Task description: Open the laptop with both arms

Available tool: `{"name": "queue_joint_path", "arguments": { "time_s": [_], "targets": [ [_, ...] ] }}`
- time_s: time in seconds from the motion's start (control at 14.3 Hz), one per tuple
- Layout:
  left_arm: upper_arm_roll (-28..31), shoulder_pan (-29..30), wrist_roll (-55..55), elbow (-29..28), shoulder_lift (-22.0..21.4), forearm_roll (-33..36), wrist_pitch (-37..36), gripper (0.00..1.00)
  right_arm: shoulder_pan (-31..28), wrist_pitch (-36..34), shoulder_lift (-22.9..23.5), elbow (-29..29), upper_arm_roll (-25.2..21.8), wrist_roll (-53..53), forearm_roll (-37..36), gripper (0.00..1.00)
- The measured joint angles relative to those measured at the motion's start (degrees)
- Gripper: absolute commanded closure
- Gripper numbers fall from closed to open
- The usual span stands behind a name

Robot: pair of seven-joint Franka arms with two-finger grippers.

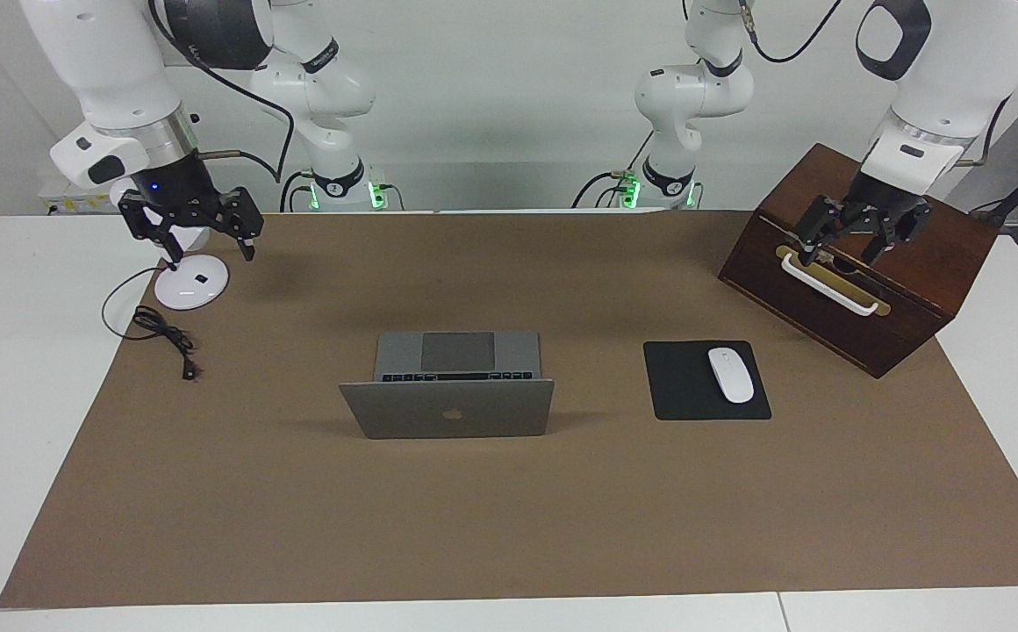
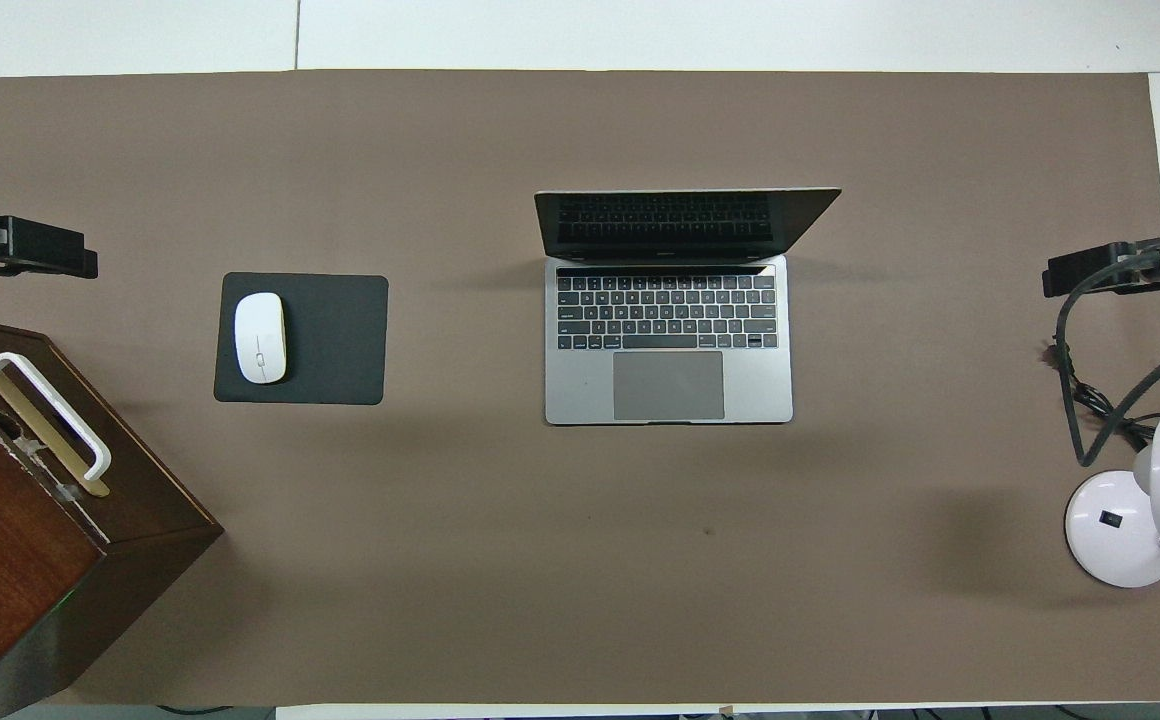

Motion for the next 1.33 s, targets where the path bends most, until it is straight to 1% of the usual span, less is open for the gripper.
{"name": "queue_joint_path", "arguments": {
  "time_s": [0.77, 1.05, 1.33],
  "targets": [
    [0.0, 0.2, 0.0, 0.0, 0.0, 0.0, 0.0, 0.00, 0.0, 0.6, 0.0, 0.0, 0.2, -0.9, -0.1, 0.00],
    [0.0, 0.2, 0.0, -0.1, 0.0, 0.0, 0.0, 0.00, 0.2, 0.6, 0.0, 0.0, 1.6, -0.9, 0.1, 0.00],
    [0.0, 0.2, 0.0, -0.1, -0.1, 0.0, -0.5, 0.00, 0.3, -0.1, 0.0, 0.0, 2.8, -0.9, 2.3, 0.00]
  ]
}}
